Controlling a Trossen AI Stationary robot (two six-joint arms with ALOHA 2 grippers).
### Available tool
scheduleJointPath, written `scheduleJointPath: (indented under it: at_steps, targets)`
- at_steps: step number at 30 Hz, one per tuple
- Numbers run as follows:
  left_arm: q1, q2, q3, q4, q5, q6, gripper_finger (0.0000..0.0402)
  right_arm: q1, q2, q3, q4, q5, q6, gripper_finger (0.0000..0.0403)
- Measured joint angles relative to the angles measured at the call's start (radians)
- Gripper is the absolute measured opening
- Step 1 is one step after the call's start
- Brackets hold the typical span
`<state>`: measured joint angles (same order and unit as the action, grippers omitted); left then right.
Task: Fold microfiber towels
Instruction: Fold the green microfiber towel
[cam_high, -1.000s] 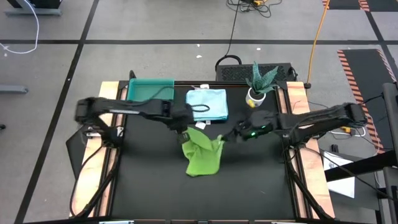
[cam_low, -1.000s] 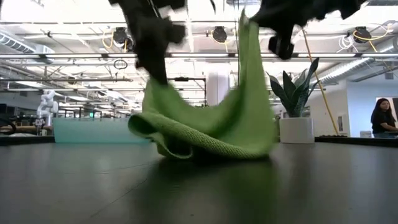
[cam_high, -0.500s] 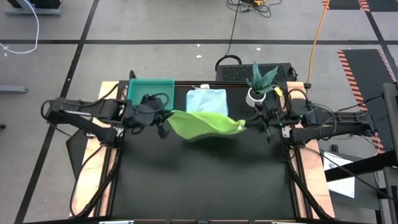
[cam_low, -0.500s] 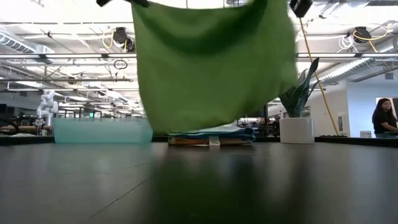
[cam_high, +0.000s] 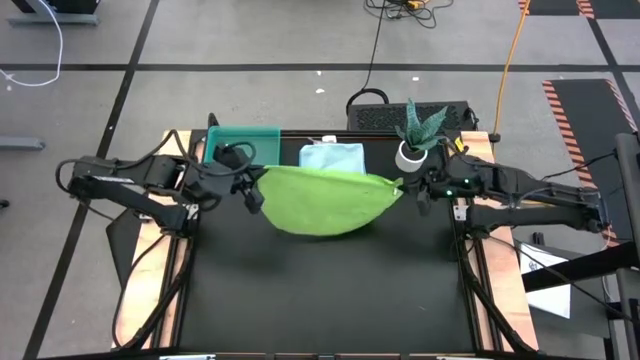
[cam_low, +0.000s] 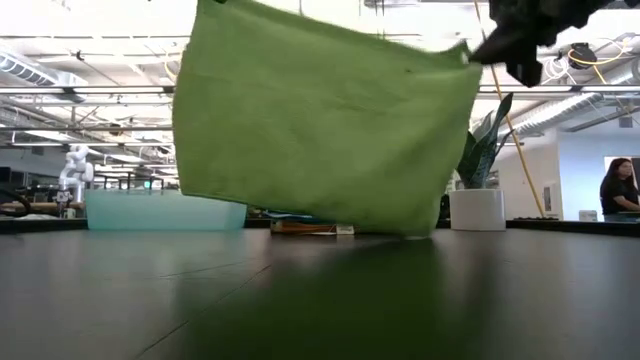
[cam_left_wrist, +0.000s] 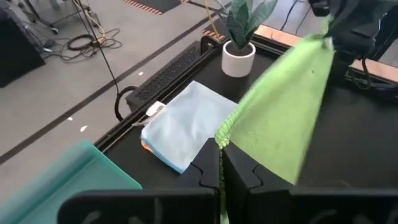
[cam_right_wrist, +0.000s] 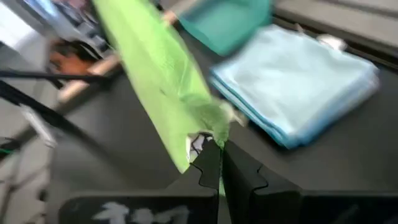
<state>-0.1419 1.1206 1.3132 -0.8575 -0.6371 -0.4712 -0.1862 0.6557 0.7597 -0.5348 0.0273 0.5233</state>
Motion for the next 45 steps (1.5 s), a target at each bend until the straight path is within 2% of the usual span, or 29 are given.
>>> scheduleJointPath:
  at_steps: [5,10,16,20,27,33,40,45]
  targets:
    - [0.034,-0.011,0.000,-0.001,0.005,0.018,0.0000,-0.075,0.015,0.000,-0.067,0.024,-0.100,0.0000]
    - [0.050,-0.011,0.000,-0.006,0.011,0.024,0.0000,-0.129,0.020,0.000,-0.041,0.015,-0.142,0.0000]
    - [0.052,-0.014,0.000,-0.009,0.007,0.020,0.0000,-0.181,0.020,0.007,0.114,-0.076,-0.206,0.0000]
    - [0.052,-0.001,0.001,-0.009,0.025,0.016,0.0000,-0.219,0.021,0.070,0.118,-0.118,-0.248,0.0000]
    - [0.081,0.008,0.001,-0.008,0.035,0.060,0.0000,-0.271,0.054,0.242,-0.031,-0.137,-0.330,0.0000]
    - [0.150,-0.025,0.001,-0.005,0.069,0.106,0.0000,-0.295,0.142,0.362,-0.158,-0.141,-0.395,0.0000]
    - [0.195,-0.028,0.001,-0.013,0.165,0.145,0.0000,-0.298,0.212,0.377,-0.213,-0.163,-0.408,0.0000]
    - [0.173,-0.017,0.001,-0.111,0.205,0.073,0.0000,-0.270,0.231,0.367,-0.335,-0.166,-0.374,0.0000]
